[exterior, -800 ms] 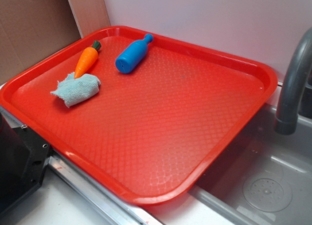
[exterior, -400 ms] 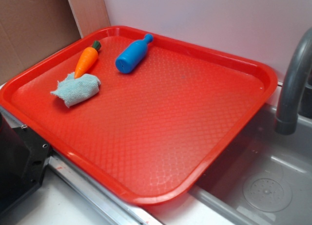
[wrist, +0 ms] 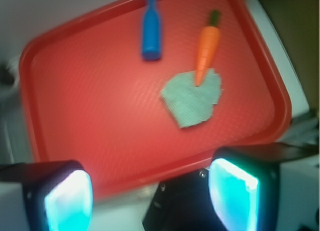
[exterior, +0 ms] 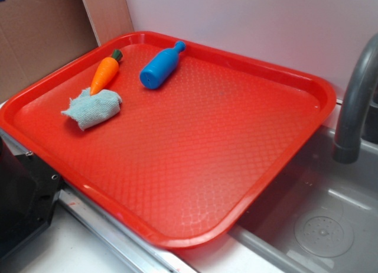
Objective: Grab the carrot.
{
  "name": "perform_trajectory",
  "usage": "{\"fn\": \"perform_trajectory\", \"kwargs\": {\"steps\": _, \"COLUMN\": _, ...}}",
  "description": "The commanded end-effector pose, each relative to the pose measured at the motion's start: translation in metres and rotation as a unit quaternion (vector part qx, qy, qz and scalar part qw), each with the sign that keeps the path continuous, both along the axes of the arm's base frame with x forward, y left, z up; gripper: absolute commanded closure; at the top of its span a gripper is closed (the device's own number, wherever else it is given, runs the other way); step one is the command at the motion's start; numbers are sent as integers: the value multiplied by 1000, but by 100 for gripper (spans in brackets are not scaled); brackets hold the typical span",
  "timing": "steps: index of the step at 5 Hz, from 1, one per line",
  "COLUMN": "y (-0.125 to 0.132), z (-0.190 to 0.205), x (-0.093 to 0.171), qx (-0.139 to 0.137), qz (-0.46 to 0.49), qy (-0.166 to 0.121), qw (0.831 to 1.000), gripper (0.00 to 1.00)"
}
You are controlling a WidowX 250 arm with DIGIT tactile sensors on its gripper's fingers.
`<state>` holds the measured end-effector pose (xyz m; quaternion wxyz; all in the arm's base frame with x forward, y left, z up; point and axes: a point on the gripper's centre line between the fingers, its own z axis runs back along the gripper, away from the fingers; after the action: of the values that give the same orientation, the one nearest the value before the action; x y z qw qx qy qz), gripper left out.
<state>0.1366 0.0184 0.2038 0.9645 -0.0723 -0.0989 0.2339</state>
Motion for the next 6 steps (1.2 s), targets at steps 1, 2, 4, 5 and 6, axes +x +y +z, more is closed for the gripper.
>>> {"fn": "perform_trajectory", "kwargs": {"steps": 1, "y": 50, "z": -43, "x": 31, "qx": 30, "qz": 68, "qy": 15, "qw": 997, "gripper": 0}}
{"fn": "perform_trajectory", "kwargs": {"steps": 2, "y": 70, "z": -66, "x": 50, "qx": 53, "qz": 72, "qy": 7, "qw": 996, "gripper": 0}}
{"fn": "perform_trajectory", "kwargs": {"steps": 4, "y": 93, "z": -115, "x": 78, "qx": 89, "qz": 100, "qy": 9, "qw": 991, "gripper": 0}}
{"fn": "perform_trajectory", "kwargs": {"steps": 5, "y": 100, "z": -140, "x": 91, "qx": 89, "qz": 107, "qy": 26, "qw": 990, "gripper": 0}}
{"fn": "perform_trajectory", "kwargs": {"steps": 6, "y": 102, "z": -158, "x": 102, "qx": 59, "qz": 107, "qy": 32, "qw": 992, "gripper": 0}}
